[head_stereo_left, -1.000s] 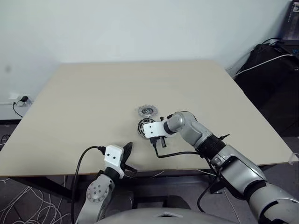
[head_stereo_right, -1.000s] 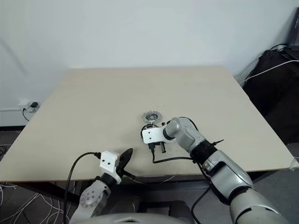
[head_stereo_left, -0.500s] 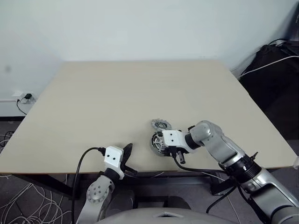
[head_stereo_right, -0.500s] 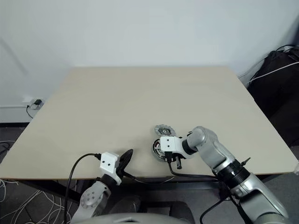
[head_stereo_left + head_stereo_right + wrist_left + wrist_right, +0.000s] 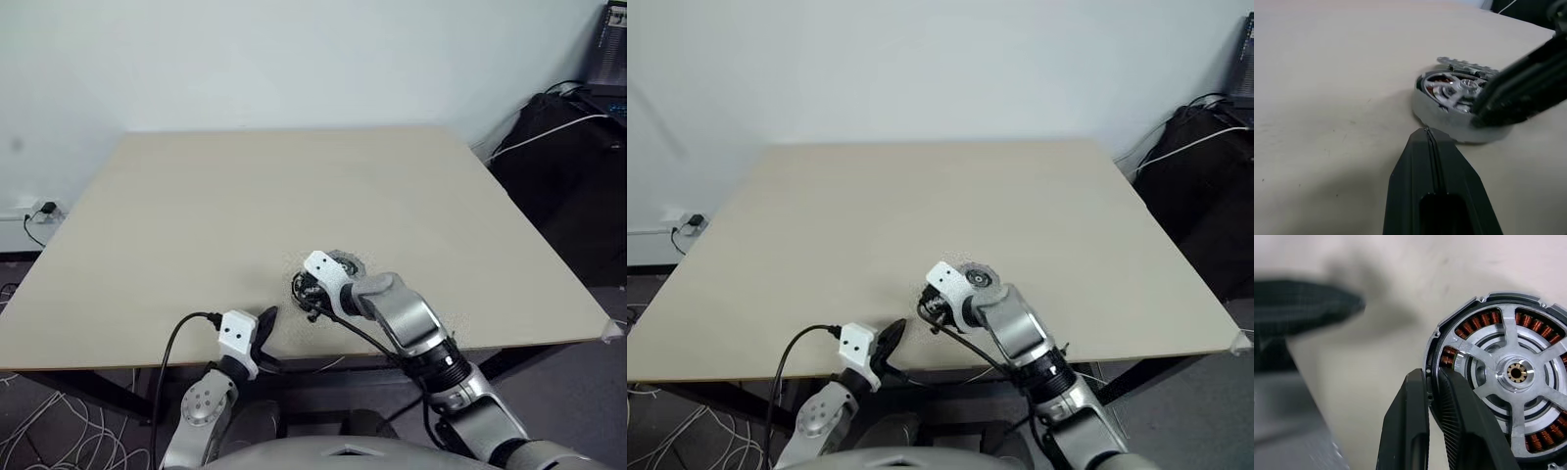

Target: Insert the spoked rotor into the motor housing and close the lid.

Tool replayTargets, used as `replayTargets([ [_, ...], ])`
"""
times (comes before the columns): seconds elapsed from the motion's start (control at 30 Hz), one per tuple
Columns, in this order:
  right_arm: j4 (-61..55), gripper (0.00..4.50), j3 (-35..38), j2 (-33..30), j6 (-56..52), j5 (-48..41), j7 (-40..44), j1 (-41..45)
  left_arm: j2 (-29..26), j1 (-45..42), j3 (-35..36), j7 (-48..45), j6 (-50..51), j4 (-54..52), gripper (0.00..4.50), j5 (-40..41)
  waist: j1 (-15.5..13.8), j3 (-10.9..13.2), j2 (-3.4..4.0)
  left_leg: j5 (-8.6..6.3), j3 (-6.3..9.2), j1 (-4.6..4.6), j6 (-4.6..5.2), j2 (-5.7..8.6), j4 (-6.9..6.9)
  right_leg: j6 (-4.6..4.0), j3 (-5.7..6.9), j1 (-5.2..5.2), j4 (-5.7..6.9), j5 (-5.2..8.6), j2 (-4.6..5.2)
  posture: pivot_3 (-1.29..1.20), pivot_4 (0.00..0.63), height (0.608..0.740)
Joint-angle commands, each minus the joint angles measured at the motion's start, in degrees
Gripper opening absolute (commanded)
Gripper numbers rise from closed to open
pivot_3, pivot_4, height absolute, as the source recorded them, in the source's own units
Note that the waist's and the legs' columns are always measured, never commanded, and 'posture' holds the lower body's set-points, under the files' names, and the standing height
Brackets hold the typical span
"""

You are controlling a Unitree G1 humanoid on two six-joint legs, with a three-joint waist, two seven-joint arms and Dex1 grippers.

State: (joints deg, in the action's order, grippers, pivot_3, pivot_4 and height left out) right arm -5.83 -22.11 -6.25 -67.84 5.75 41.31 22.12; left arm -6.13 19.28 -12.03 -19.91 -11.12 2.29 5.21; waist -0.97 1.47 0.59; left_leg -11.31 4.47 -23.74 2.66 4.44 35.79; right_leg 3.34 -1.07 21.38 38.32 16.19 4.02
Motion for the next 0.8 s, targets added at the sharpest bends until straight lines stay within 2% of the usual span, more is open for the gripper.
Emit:
replayTargets([
  [0.03,-0.79,0.09,6.38,6.94,-10.09,-2.59,-6.47,2.03,0.63,-0.66,0.33,-0.25,-2.95,0.82,0.0,0.3,0.11,0.0,0.02,0.01,0.0,0.0,-0.01,0.0,-0.01,0.0,0.0,0.03,0.04,0.0,0.0,0.0,0.0,0.74],
  [0.17,-0.55,0.09,8.74,11.13,-14.8,-5.33,-9.25,3.32,1.08,-0.68,0.35,-0.37,-4.13,2.39,0.0,0.19,0.29,-0.01,0.03,0.03,0.0,-0.01,-0.04,0.0,-0.05,-0.1,-0.03,0.12,0.09,-0.01,-0.05,0.0,0.0,0.74],
  [0.4,9.56,0.09,16.15,15.03,-7.15,-4.86,-20.26,6.1,1.22,-0.85,0.1,-0.59,-4.76,3.05,0.0,0.07,1.41,-0.1,0.07,0.09,0.03,0.06,-0.17,0.01,-0.32,-0.19,-0.1,0.23,0.09,0.02,-0.11,0.0,0.0,0.74],
  [0.63,13.59,2.32,21.81,18.86,-2.38,-9.48,-27.65,7.24,1.19,-0.43,-0.2,-0.43,-2.99,0.44,0.0,-0.01,1.25,-0.12,0.43,0.09,0.05,0.07,-0.17,0.13,-0.28,0.24,0.12,0.01,0.1,-0.01,0.31,0.0,0.0,0.74],
  [0.73,12.59,2.32,22.83,18.75,1.67,-13.44,-27.59,8.14,1.14,-0.38,-0.27,-0.43,-2.23,-0.4,0.0,0.03,1.26,0.0,0.57,0.09,0.05,0.01,-0.18,0.13,-0.29,0.24,0.36,0.04,0.1,-0.01,0.5,0.0,0.0,0.74],
  [0.8,9.12,2.32,18.26,15.08,7.62,-13.63,-24.58,7.33,1.09,-0.28,-0.36,-0.45,-1.62,-1.12,0.0,0.03,1.66,0.21,0.73,0.09,0.05,-0.02,-0.18,0.13,-0.3,0.25,0.39,0.13,0.1,0.0,0.53,0.0,0.0,0.74],
])
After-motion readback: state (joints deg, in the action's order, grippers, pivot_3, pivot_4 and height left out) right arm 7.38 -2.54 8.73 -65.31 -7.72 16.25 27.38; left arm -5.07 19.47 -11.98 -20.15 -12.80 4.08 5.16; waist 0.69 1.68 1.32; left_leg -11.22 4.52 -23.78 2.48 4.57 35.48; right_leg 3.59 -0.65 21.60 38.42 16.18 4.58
